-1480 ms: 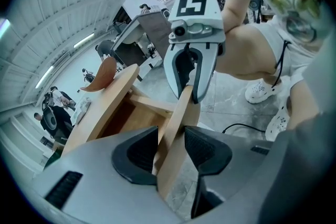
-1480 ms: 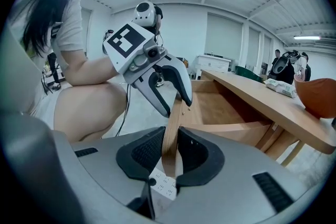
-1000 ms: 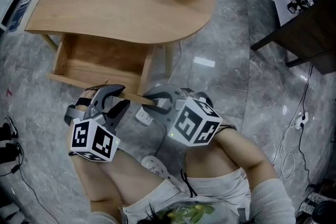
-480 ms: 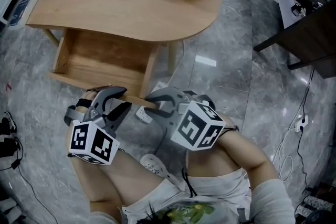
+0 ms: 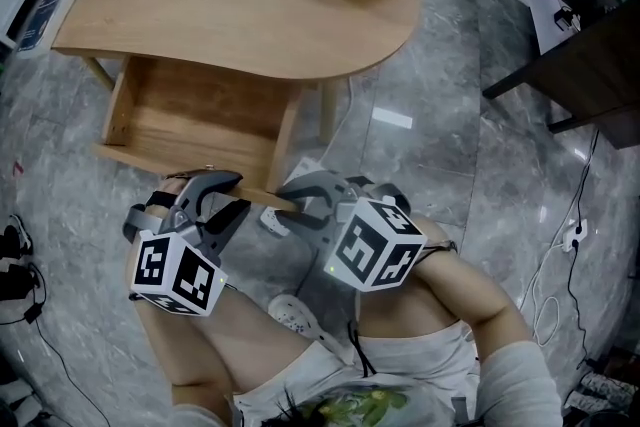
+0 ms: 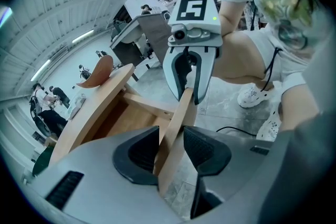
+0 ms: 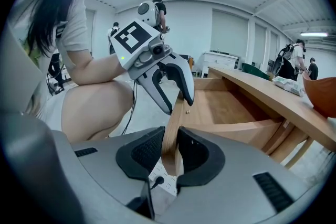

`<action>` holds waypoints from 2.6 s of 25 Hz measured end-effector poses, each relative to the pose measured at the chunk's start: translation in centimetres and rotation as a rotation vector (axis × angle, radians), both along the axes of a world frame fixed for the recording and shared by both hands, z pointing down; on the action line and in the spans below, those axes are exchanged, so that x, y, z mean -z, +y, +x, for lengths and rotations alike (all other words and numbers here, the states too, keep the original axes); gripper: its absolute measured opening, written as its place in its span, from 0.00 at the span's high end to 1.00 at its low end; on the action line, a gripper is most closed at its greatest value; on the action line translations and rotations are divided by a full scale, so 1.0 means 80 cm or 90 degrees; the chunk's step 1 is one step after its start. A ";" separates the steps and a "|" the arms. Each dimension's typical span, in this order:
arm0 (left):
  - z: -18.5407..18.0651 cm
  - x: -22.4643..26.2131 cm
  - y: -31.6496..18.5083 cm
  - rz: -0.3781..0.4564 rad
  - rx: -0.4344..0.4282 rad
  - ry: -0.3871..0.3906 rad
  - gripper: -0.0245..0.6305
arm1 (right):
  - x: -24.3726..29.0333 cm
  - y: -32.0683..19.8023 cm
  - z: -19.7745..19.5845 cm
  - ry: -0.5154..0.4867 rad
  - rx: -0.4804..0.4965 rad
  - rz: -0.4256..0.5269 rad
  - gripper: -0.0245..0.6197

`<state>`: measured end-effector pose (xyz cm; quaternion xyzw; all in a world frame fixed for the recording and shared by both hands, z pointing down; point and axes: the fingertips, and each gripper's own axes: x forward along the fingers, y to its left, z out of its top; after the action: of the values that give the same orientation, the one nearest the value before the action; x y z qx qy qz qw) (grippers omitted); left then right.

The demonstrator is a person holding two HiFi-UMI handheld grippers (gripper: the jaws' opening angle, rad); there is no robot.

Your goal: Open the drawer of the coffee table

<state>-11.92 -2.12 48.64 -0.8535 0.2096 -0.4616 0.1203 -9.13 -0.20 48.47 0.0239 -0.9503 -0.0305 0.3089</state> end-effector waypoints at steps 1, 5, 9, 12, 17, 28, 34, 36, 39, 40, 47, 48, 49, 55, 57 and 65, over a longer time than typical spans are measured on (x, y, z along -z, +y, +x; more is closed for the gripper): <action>0.000 0.000 0.000 -0.001 0.000 0.000 0.73 | 0.000 0.000 0.000 0.000 -0.001 -0.002 0.84; 0.001 0.001 0.000 0.000 -0.001 0.004 0.73 | 0.001 0.000 0.001 0.000 -0.005 -0.005 0.84; 0.002 0.002 0.000 0.004 0.001 0.012 0.73 | 0.001 -0.001 0.003 0.000 -0.006 -0.005 0.84; 0.002 0.003 0.001 0.001 -0.002 0.019 0.73 | 0.001 0.000 0.002 -0.002 -0.004 -0.018 0.84; -0.001 0.000 0.009 -0.016 -0.010 0.021 0.74 | -0.002 0.009 0.000 0.007 0.017 -0.025 0.83; 0.000 -0.002 0.014 -0.024 -0.016 0.027 0.74 | -0.004 0.014 0.001 0.015 0.014 -0.020 0.83; 0.000 -0.002 0.016 -0.030 -0.020 0.037 0.74 | -0.005 0.016 0.001 0.017 0.018 -0.035 0.83; 0.000 -0.002 0.015 -0.028 -0.019 0.042 0.74 | -0.005 0.015 0.001 0.015 0.018 -0.039 0.83; 0.001 -0.001 0.016 -0.031 -0.011 0.067 0.74 | -0.005 0.016 0.002 0.010 0.021 -0.037 0.83; 0.001 0.000 0.016 -0.034 -0.006 0.078 0.74 | -0.004 0.017 0.003 0.009 0.024 -0.034 0.83; 0.001 0.004 0.016 -0.040 0.011 0.121 0.74 | -0.001 0.017 0.009 -0.010 0.032 -0.054 0.83; 0.000 0.004 0.017 -0.042 0.011 0.127 0.74 | -0.001 0.017 0.010 -0.014 0.031 -0.059 0.83; 0.000 0.005 0.017 -0.045 0.012 0.133 0.74 | 0.000 0.017 0.011 -0.018 0.031 -0.065 0.83; -0.004 0.023 0.016 -0.053 0.027 0.211 0.75 | 0.005 0.016 0.013 -0.033 0.037 -0.094 0.83; -0.007 0.040 0.010 -0.033 0.032 0.256 0.78 | 0.006 0.016 0.013 -0.031 0.038 -0.087 0.83; -0.035 0.070 0.000 -0.097 0.168 0.413 0.91 | 0.007 0.016 0.014 -0.025 0.034 -0.089 0.83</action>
<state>-14.70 -2.09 43.06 -0.9277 0.3103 -0.1927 -0.0773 -8.00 1.07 47.95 -0.0229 -0.9562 0.0283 0.2905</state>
